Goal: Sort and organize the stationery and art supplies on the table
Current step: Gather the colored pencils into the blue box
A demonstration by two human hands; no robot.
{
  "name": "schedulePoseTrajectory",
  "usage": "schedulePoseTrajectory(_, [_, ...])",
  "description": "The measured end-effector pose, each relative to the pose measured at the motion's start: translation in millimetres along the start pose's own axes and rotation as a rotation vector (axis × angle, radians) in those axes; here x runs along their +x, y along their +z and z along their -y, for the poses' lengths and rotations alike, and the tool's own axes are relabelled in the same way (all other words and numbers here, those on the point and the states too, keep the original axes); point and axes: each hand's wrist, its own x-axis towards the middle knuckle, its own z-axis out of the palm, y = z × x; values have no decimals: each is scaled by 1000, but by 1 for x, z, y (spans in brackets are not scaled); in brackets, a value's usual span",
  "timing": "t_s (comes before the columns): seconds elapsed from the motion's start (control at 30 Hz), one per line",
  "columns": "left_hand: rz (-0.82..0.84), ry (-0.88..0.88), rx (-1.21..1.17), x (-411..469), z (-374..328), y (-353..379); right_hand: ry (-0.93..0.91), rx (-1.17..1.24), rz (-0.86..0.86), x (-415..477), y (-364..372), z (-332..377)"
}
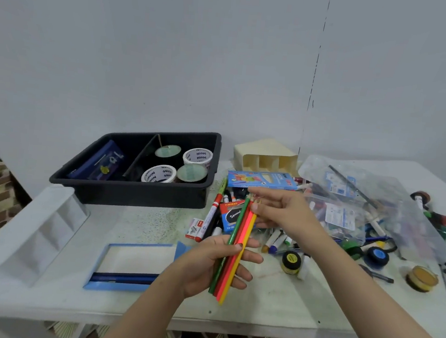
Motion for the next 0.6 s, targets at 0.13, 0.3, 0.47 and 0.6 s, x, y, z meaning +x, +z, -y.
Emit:
schedulePoseTrajectory(0.13, [15,-18,44,-14,-4,-19,23,-19,14,4,19,4])
schedulePoseTrajectory(0.3, [35,-29,47,-36,-4,-52,52,35,33,5,50,8])
schedulePoseTrajectory(0.47, [10,-31,60,-58,-4,-89,86,110,22,9,86,2])
schedulePoseTrajectory(0.6, [-153,28,127,-76,-4,-116,108,174,-32,13,108,-6])
